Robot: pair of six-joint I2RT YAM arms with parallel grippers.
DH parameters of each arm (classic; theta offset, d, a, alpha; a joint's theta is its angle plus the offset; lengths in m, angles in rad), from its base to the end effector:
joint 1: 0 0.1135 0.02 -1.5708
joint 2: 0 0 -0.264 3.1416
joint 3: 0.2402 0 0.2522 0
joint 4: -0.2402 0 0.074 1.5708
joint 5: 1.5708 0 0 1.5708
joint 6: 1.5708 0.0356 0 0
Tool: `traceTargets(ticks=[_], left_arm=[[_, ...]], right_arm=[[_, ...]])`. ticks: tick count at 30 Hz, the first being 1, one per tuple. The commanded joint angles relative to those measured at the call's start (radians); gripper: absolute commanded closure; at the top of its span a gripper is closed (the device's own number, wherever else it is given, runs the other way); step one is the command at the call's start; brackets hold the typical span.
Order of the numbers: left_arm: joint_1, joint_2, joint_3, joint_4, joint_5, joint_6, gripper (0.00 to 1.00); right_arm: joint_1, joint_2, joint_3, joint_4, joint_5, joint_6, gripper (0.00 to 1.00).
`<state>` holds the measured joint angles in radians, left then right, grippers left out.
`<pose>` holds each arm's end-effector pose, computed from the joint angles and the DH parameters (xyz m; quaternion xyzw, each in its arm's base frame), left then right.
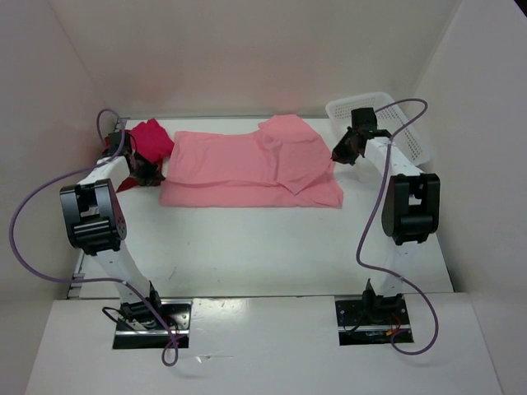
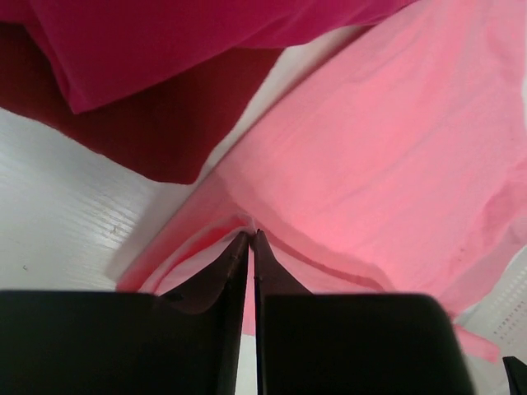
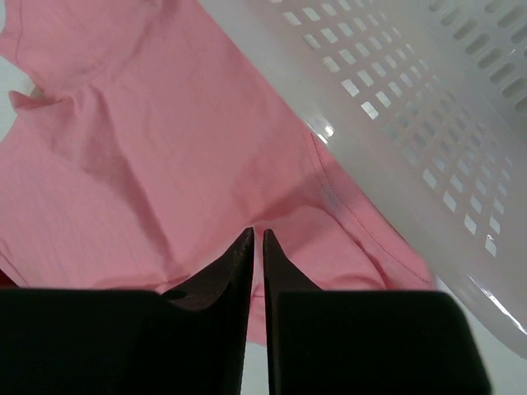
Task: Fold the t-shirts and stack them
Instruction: Fold the flattened tshirt in 1/3 of the way
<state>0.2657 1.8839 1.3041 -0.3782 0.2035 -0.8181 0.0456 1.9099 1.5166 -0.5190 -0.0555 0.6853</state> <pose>0.3895 0.0985 0.1916 -0.4629 0.8284 -0.1750 0.2623 0.4236 0.0213 0.2374 0.2889 0.9008 0.1400 0.2925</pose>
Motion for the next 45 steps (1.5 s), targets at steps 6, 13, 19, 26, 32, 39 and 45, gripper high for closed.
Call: traceTargets(ticks=[6, 13, 19, 26, 32, 39, 45], left_arm=[[0.001, -0.042, 0.024, 0.038, 0.033, 0.025, 0.72], [0.010, -0.216, -0.103, 0.058, -0.019, 0.034, 0.59], [0.052, -0.309, -0.336, 0.091, 0.086, -0.019, 0.83], [0.079, -0.180, -0.387, 0.148, 0.166, -0.038, 0.68], [0.079, -0.114, -0.378, 0.209, 0.189, -0.049, 0.58], [0.079, -0.078, -0.345, 0.209, 0.168, -0.049, 0.79], [0.079, -0.091, -0.335, 0.170, 0.145, -0.036, 1.00]], right_arm=[[-0.007, -0.141, -0.026, 0.071, -0.007, 0.000, 0.67], [0.002, -0.337, -0.198, 0.092, -0.049, 0.013, 0.91], [0.011, -0.488, -0.513, 0.168, -0.079, 0.091, 1.00], [0.011, -0.474, -0.679, 0.200, 0.009, 0.131, 0.74], [0.011, -0.390, -0.685, 0.247, 0.046, 0.149, 0.54], [0.011, -0.267, -0.648, 0.289, 0.102, 0.180, 0.62], [0.011, -0.268, -0.639, 0.283, 0.132, 0.200, 0.96]])
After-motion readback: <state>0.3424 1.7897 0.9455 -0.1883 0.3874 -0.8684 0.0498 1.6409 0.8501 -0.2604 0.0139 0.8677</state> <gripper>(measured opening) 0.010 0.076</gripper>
